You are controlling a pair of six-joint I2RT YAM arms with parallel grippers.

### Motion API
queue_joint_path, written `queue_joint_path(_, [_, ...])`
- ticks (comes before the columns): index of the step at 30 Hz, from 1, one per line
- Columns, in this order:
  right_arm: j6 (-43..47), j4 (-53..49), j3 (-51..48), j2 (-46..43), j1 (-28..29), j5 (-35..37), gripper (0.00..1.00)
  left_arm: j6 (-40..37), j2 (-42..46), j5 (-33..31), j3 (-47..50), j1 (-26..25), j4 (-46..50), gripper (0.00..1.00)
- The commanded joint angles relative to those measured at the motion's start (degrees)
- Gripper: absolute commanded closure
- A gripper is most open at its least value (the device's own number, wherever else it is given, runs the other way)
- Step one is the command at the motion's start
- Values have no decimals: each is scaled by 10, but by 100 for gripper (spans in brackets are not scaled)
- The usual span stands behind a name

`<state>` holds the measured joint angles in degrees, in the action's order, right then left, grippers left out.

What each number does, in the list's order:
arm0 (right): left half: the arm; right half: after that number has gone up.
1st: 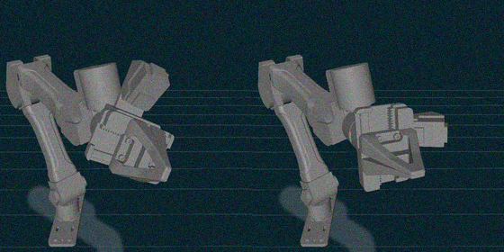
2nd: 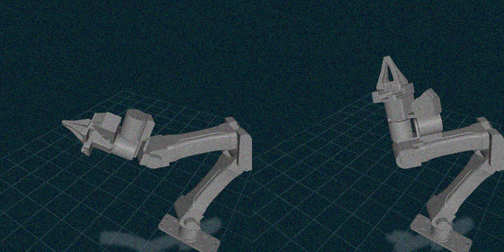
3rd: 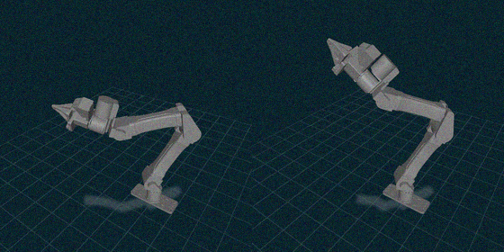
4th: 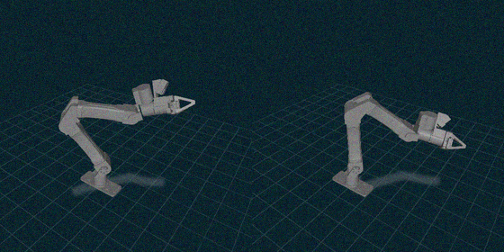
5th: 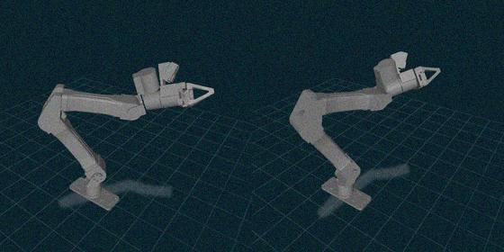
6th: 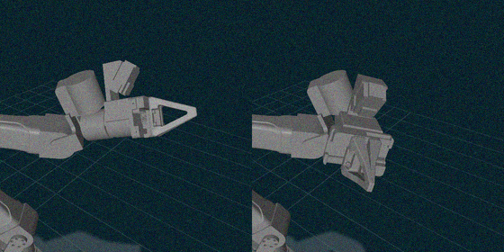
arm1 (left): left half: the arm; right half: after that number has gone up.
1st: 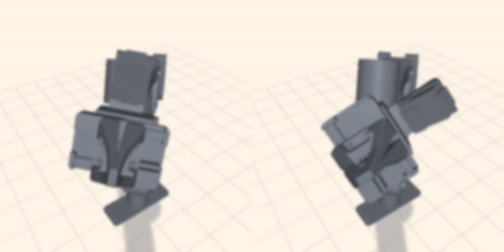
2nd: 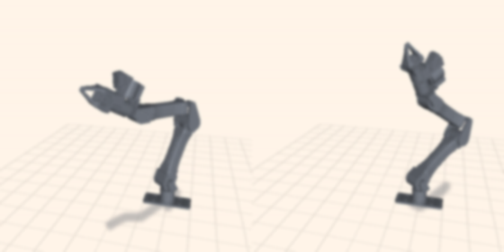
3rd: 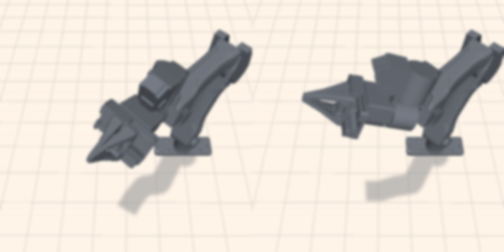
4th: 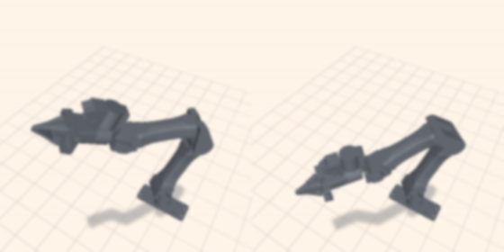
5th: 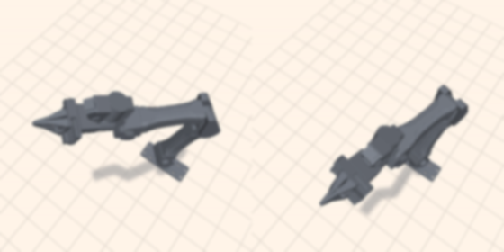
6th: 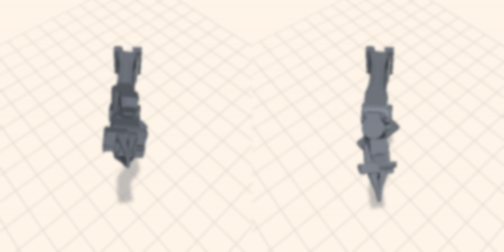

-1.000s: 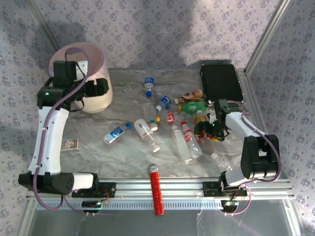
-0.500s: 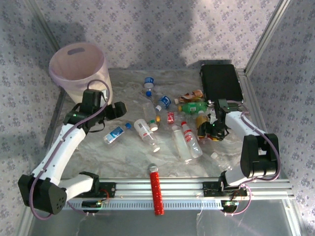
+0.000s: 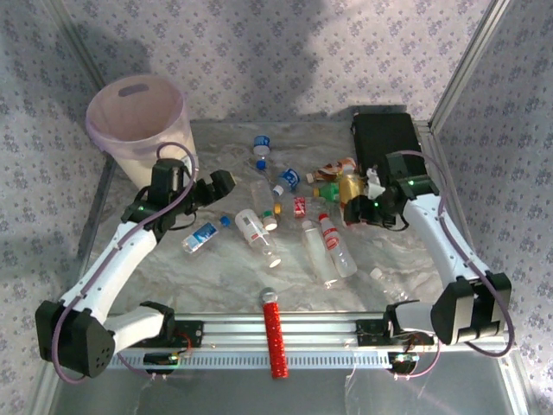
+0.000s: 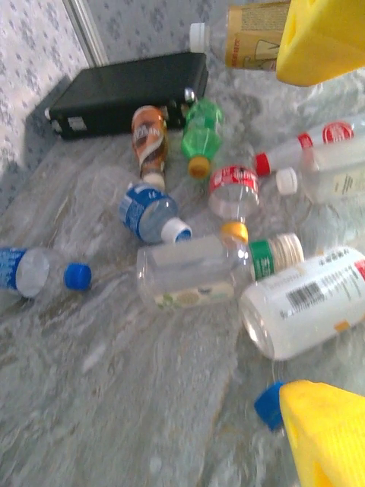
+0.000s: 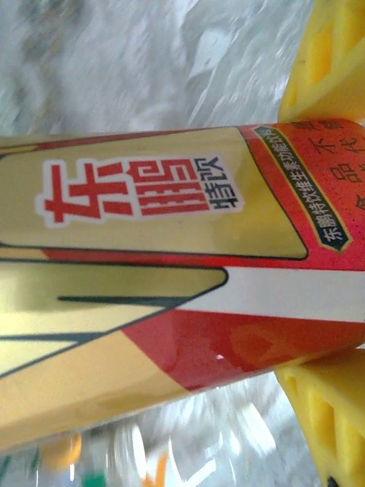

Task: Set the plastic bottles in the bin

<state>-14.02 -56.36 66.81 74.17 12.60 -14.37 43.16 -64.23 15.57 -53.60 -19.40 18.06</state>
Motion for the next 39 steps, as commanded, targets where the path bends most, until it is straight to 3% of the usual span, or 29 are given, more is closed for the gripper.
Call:
queue_joint_path(1, [-29, 10, 54, 5, 63, -26, 42, 48, -5, 52, 8, -9, -84, 0])
queue_joint_path(7, [-21, 97, 107, 74, 188, -34, 42, 122, -11, 74, 15, -29, -154, 0])
queue_joint_path(11, [-11, 134, 138, 129, 228, -42, 43, 181, -19, 92, 39, -42, -230, 0])
queue_joint_path(16, [9, 199, 145, 152, 271, -33, 43, 208, -40, 81, 43, -69, -257, 0])
queue_joint_path(25, [25, 249, 131, 155, 302, -26, 43, 256, -76, 52, 45, -89, -285, 4])
queue_joint_path(39, [36, 256, 132, 167, 315, -39, 43, 269, -69, 18, 73, -91, -307, 30])
